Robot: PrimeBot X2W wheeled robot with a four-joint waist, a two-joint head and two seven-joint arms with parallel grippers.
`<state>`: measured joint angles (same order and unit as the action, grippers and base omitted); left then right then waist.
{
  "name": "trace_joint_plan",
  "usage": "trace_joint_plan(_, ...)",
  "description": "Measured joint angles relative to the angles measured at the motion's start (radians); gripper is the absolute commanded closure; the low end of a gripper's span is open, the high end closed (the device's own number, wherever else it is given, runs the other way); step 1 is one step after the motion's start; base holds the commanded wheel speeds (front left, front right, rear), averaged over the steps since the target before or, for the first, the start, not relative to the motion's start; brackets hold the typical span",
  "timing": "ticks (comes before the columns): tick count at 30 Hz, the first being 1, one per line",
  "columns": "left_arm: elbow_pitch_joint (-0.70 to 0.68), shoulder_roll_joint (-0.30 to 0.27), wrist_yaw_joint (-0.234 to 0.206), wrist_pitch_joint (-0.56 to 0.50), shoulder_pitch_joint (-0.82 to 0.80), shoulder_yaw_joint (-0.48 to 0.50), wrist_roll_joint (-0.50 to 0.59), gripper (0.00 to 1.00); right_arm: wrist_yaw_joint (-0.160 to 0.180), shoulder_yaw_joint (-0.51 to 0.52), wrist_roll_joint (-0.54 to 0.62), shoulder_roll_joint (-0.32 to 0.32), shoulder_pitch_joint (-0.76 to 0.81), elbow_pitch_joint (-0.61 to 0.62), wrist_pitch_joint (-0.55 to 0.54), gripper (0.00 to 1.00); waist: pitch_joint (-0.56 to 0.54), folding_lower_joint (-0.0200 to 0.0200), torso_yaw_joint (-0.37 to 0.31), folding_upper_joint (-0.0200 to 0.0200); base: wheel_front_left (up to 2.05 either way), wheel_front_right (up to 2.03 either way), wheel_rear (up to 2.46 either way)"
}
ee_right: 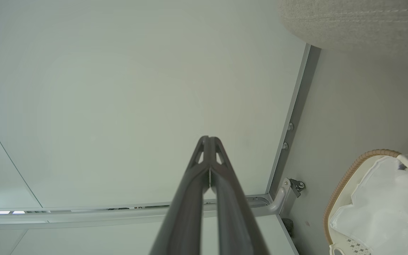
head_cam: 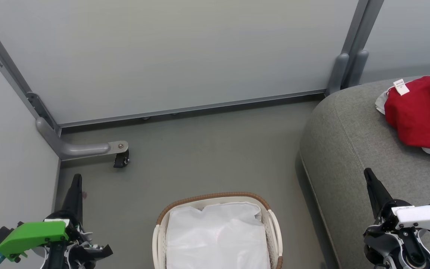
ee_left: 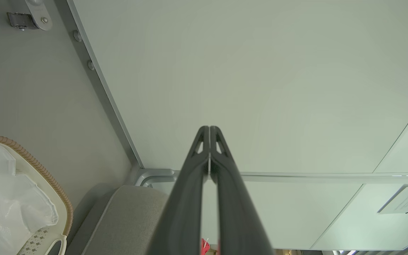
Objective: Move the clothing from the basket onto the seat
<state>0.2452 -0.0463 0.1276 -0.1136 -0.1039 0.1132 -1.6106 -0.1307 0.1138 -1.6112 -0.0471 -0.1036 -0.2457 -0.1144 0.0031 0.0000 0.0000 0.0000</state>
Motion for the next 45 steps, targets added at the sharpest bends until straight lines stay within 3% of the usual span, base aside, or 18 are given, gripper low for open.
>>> trace_joint_plan(45,0.0,0.0,0.0,0.0,0.0,0.0,0.0,1.0,0.0,0.0,0.0,0.0,0.0,0.0,0.0,1.0,0.0,0.0,0.0,0.0,0.0,0.0,0.0)
